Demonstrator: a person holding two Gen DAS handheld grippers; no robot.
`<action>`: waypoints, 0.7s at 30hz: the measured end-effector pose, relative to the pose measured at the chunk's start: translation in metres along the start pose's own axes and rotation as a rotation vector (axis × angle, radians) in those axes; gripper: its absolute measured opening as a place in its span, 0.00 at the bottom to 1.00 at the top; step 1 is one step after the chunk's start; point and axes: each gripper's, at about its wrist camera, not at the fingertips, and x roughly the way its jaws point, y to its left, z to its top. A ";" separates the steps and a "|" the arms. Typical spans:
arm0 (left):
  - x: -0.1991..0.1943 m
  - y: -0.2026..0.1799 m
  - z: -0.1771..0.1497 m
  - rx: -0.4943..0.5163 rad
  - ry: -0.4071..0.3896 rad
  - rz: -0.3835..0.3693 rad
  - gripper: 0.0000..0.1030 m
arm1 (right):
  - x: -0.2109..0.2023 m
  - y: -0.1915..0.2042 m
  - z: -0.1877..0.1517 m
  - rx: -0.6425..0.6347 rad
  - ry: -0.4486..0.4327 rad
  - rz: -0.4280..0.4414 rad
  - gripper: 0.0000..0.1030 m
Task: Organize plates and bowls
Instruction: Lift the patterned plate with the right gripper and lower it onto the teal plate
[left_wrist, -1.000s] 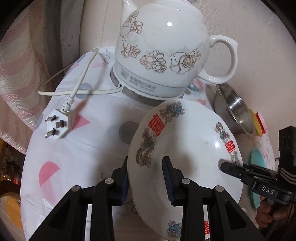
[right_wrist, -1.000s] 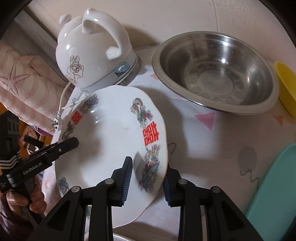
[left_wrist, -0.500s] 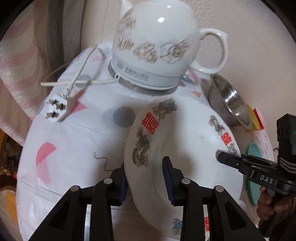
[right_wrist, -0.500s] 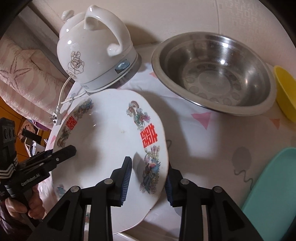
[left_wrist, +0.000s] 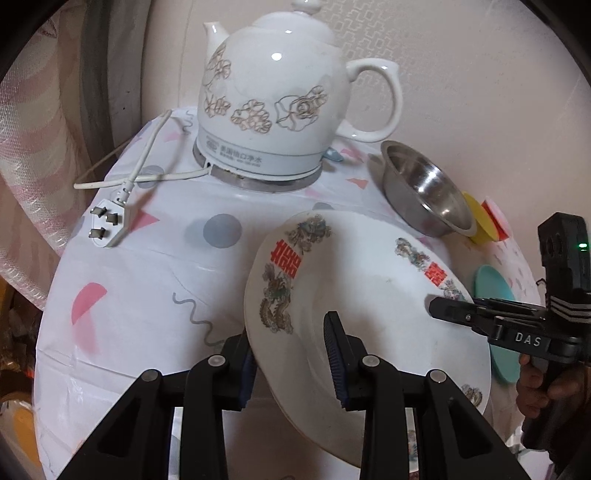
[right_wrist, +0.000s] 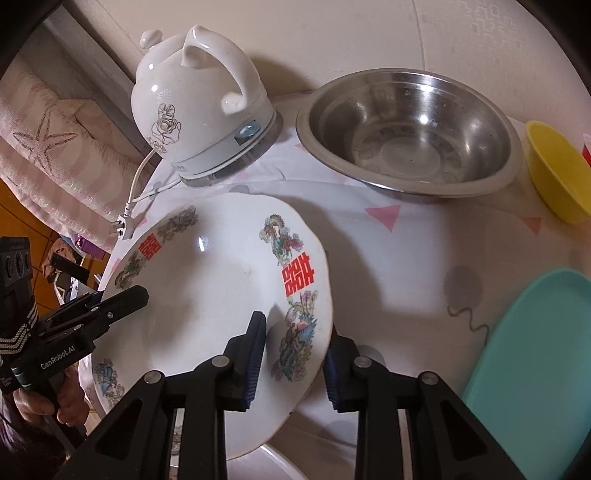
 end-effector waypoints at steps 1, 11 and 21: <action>-0.003 -0.001 -0.001 0.005 -0.010 -0.007 0.32 | -0.001 0.000 -0.001 -0.002 -0.004 0.001 0.28; -0.012 -0.013 -0.008 0.057 -0.038 -0.027 0.32 | -0.013 0.002 -0.012 -0.011 -0.038 0.003 0.28; -0.020 -0.022 -0.010 0.103 -0.080 -0.050 0.32 | -0.030 0.002 -0.022 -0.014 -0.095 -0.015 0.28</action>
